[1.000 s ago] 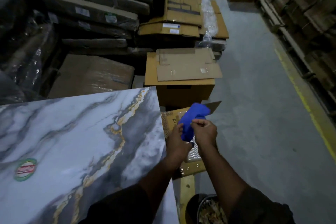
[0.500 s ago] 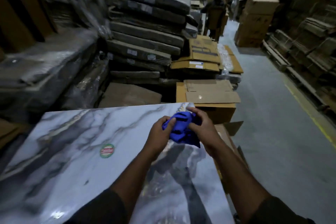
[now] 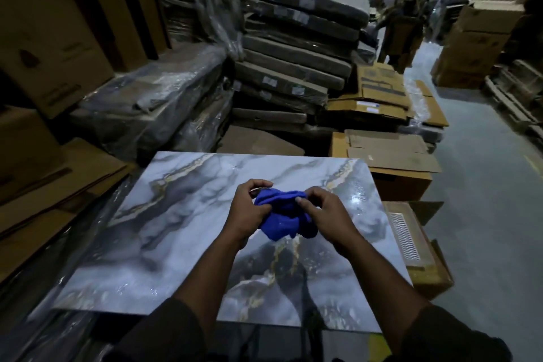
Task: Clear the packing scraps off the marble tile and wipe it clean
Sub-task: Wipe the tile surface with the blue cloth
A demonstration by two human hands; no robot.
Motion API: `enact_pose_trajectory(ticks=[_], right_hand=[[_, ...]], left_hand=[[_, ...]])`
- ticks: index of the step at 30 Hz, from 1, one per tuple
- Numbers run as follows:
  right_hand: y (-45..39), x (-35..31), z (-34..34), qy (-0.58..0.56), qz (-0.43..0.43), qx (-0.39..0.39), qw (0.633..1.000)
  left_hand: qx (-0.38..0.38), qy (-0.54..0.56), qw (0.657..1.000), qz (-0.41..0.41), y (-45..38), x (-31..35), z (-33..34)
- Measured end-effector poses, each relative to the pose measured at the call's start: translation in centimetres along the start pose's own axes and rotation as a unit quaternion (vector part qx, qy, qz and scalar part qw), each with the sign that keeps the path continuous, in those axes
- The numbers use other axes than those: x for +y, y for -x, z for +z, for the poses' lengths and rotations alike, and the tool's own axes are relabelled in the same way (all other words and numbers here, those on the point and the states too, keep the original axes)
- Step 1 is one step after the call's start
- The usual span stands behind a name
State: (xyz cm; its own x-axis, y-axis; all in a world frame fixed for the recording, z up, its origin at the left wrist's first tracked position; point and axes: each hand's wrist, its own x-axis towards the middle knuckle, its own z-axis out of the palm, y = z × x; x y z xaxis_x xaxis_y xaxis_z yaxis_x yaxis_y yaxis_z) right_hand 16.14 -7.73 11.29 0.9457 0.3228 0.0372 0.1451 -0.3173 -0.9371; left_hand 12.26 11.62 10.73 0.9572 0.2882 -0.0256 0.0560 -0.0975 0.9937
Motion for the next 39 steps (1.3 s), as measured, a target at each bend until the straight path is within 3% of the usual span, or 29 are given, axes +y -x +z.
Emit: enact_pose_trajectory(ticks=[3, 6, 8, 10, 13, 17, 19, 21, 23, 26, 30, 32, 36, 39], right_hand=[[-0.5, -1.1, 0.6, 0.036, -0.004, 0.031, 0.999], [-1.0, -1.7, 0.8, 0.058, -0.028, 0.039, 0.997], [-1.4, -1.8, 1.1, 0.038, -0.022, 0.036, 0.998], [-1.8, -1.6, 1.6, 0.011, -0.004, 0.037, 0.999], [-2.7, -1.4, 2.8, -0.059, 0.051, 0.044, 0.996], [-3.8, -0.6, 4.5, -0.185, 0.139, 0.024, 0.973], [-4.2, -0.2, 4.9, -0.316, 0.182, -0.004, 0.931], [-4.1, 0.8, 5.0, -0.389, 0.206, -0.046, 0.896], [-3.8, 2.6, 5.3, -0.316, 0.228, -0.107, 0.915], [-2.4, 6.0, 5.8, -0.152, 0.256, -0.169, 0.94], [-2.5, 7.3, 6.1, -0.235, 0.25, -0.143, 0.928], [-2.8, 6.8, 6.5, -0.229, 0.223, -0.158, 0.934], [-2.7, 6.5, 8.0, -0.147, 0.156, -0.258, 0.942], [-2.7, 6.5, 9.5, 0.068, 0.061, -0.304, 0.948]], left_hand=[[-0.022, -0.127, 0.991, 0.025, 0.3, -0.1, -2.0], [-0.055, -0.276, 0.959, 0.018, 0.4, -0.5, -4.6], [-0.03, -0.288, 0.957, 0.003, 0.6, -1.0, -6.2], [0.015, -0.213, 0.977, -0.015, 1.0, -1.3, -7.4], [0.034, 0.024, 0.997, -0.06, 1.3, -1.7, -8.2], [0.009, 0.284, 0.95, -0.132, 2.0, -2.6, -7.8], [-0.03, 0.313, 0.938, -0.147, 3.0, -3.5, -7.3], [-0.066, 0.209, 0.963, -0.159, 3.9, -4.7, -6.6], [-0.03, 0.132, 0.975, -0.178, 4.2, -6.0, -6.2], [0.09, 0.13, 0.964, -0.214, 4.4, -7.3, -6.1], [0.184, 0.112, 0.957, -0.194, 5.2, -8.1, -6.8], [0.204, 0.048, 0.963, -0.169, 6.0, -8.2, -6.8], [0.173, -0.032, 0.977, -0.119, 8.1, -8.4, -7.3], [0.074, -0.189, 0.967, -0.157, 8.7, -9.0, -8.6]])
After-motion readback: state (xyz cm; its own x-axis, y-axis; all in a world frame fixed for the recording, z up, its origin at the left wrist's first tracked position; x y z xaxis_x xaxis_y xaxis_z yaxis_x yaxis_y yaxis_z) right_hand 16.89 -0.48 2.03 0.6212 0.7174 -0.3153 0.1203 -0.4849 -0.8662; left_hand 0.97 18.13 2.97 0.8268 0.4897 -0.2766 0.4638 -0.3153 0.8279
